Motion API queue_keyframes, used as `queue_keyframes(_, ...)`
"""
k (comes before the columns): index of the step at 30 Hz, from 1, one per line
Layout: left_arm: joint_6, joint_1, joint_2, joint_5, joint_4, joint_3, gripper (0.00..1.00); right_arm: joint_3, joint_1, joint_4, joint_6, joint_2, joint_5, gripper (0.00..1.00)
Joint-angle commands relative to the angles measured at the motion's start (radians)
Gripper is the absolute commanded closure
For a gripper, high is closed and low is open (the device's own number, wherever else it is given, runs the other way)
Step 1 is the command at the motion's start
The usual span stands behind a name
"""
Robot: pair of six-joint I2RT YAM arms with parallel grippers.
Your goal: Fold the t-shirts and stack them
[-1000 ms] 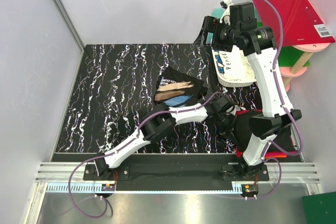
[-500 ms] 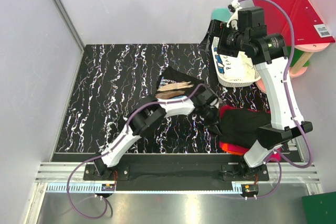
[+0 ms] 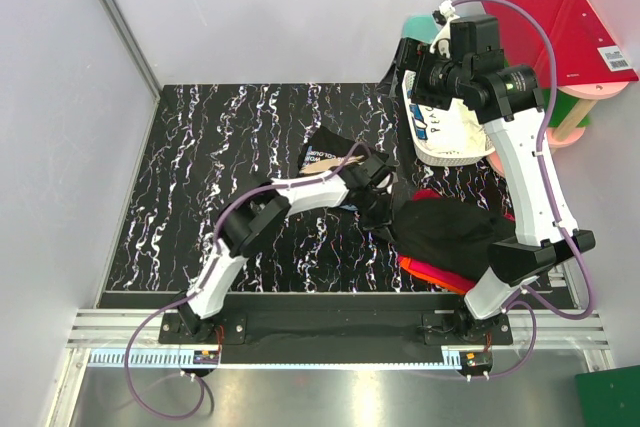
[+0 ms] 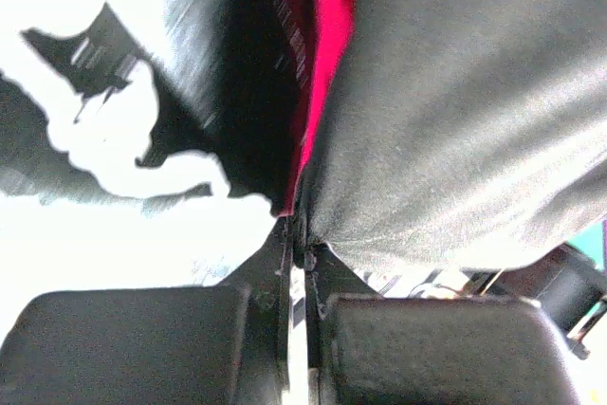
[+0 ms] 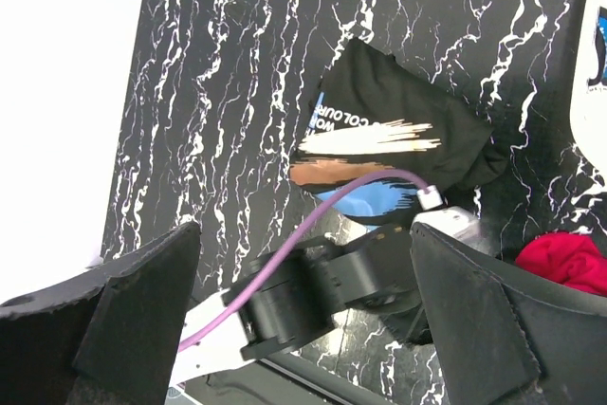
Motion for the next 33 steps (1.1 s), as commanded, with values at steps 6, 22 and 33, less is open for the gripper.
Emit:
queue_keyframes(6, 0.152, 0.079, -0.221, -0.123, -0.116, -0.117, 1.0, 0.013, 0.006, 0.065, 0.017, -0.014, -0.032, 0.0)
queue_keyframes(22, 0.223, 0.034, -0.328, -0.023, -0.15, 0.05, 0.17, 0.019, 0.006, -0.063, 0.047, -0.065, 0.043, 0.0)
queue_keyframes(33, 0.344, 0.241, -0.721, -0.301, -0.429, -0.213, 0.01, -0.563, 0.006, -0.282, 0.225, -0.453, 0.169, 0.0)
